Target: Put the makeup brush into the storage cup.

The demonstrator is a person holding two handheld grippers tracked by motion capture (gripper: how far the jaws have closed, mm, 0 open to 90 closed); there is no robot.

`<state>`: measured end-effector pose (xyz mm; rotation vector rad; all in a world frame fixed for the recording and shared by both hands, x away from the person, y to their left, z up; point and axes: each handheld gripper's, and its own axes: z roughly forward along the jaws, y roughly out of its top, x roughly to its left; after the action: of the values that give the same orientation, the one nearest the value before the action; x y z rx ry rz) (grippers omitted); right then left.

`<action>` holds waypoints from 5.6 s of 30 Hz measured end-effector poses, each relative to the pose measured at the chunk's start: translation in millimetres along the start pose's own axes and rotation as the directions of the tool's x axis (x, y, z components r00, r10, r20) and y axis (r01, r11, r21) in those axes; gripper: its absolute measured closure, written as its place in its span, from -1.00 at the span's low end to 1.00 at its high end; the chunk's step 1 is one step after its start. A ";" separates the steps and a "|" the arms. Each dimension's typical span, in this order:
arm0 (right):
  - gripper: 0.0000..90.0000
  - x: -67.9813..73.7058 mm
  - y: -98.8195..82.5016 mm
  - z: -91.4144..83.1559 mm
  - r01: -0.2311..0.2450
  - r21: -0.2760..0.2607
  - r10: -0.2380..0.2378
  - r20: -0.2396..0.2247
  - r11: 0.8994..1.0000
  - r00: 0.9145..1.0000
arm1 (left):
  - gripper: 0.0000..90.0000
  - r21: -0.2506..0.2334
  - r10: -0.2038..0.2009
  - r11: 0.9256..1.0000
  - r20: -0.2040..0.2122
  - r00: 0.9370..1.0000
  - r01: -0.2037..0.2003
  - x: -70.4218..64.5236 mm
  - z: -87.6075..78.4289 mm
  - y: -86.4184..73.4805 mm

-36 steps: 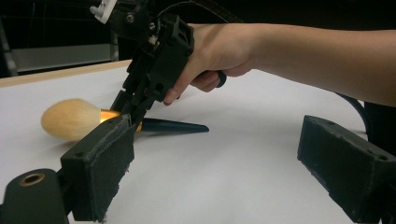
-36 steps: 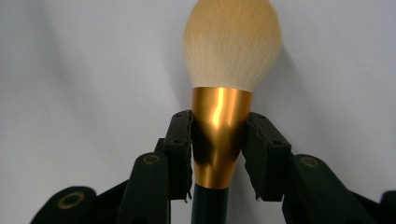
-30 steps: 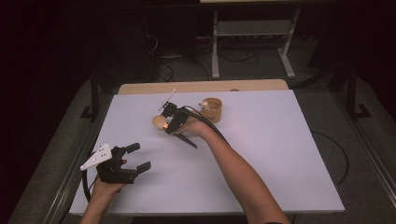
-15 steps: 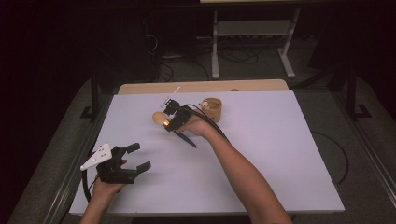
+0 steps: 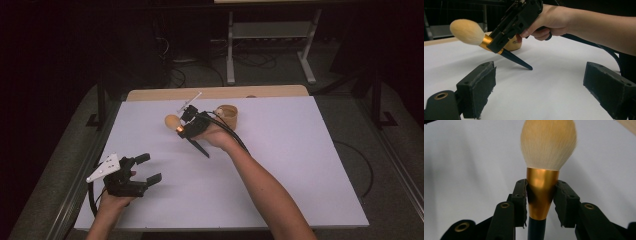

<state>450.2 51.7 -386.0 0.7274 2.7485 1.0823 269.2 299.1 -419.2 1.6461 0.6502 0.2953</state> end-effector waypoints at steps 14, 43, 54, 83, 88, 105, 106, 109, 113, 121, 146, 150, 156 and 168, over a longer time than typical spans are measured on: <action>0.40 -1.7 -11.9 -18.7 -0.058 -0.126 0.056 -0.018 0.990 0.998 | -0.77 0.001 -0.006 1.000 -0.002 1.000 0.006 -0.6 0.1 -0.3; 0.40 -5.0 -25.2 -58.4 -0.076 -0.331 0.071 -0.027 0.941 0.997 | -0.77 0.008 -0.002 1.000 -0.007 1.000 0.002 -0.2 0.1 -0.7; 0.40 -10.7 -33.9 -72.2 -0.078 -0.372 0.080 -0.009 0.925 0.997 | -0.77 0.013 0.006 1.000 -0.008 1.000 -0.006 0.4 0.3 -0.8; 0.40 -25.3 -61.0 -107.8 -0.108 -0.445 0.135 0.031 0.889 0.990 | -0.77 0.024 0.010 1.000 -0.008 1.000 -0.010 -0.4 1.4 -1.0; 0.40 -27.4 -64.5 -114.2 -0.111 -0.452 0.145 0.040 0.885 0.989 | -0.77 0.024 0.014 1.000 -0.006 1.000 -0.014 -1.0 1.4 -1.0; 0.40 -37.9 -69.9 -130.7 -0.131 -0.488 0.189 0.072 0.863 0.979 | -0.77 0.009 0.019 1.000 0.014 1.000 -0.019 -3.7 2.3 -0.6; 0.40 -38.5 -69.6 -131.9 -0.131 -0.488 0.190 0.074 0.863 0.979 | -0.77 0.009 0.019 1.000 0.015 1.000 -0.019 -3.9 2.3 -0.4; 0.40 -40.0 -68.3 -135.8 -0.125 -0.493 0.191 0.085 0.861 0.978 | -0.77 0.005 0.019 1.000 0.016 1.000 -0.019 -4.3 2.1 -0.1; 0.40 -43.3 -67.5 -141.4 -0.130 -0.506 0.205 0.094 0.852 0.974 | -0.77 -0.003 0.028 1.000 0.009 1.000 -0.028 -6.3 2.3 -0.1; 0.40 -51.9 -70.9 -146.7 -0.144 -0.527 0.236 0.112 0.838 0.965 | -0.77 0.007 0.041 0.999 0.011 0.999 -0.041 -6.1 2.7 -0.4; 0.40 -72.1 -70.1 -159.6 -0.154 -0.587 0.309 0.174 0.795 0.935 | -0.77 -0.004 0.026 1.000 0.010 1.000 -0.025 -5.3 2.2 -0.5; 0.40 -73.2 -69.0 -159.1 -0.148 -0.599 0.316 0.184 0.787 0.931 | -0.77 -0.005 0.026 1.000 0.011 1.000 -0.026 -5.4 2.2 -0.5; 0.40 -74.9 -68.3 -159.3 -0.147 -0.613 0.329 0.196 0.777 0.924 | -0.77 -0.004 0.025 1.000 0.010 1.000 -0.025 -5.3 2.2 -0.5; 0.40 -79.8 -67.8 -147.6 -0.139 -0.619 0.345 0.226 0.773 0.911 | -0.77 -0.007 0.023 1.000 0.012 1.000 -0.023 -5.4 2.1 -0.5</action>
<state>455.4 -119.6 -327.9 1.0567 1.8959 1.5909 265.9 294.3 -419.2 1.6484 0.6209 0.3030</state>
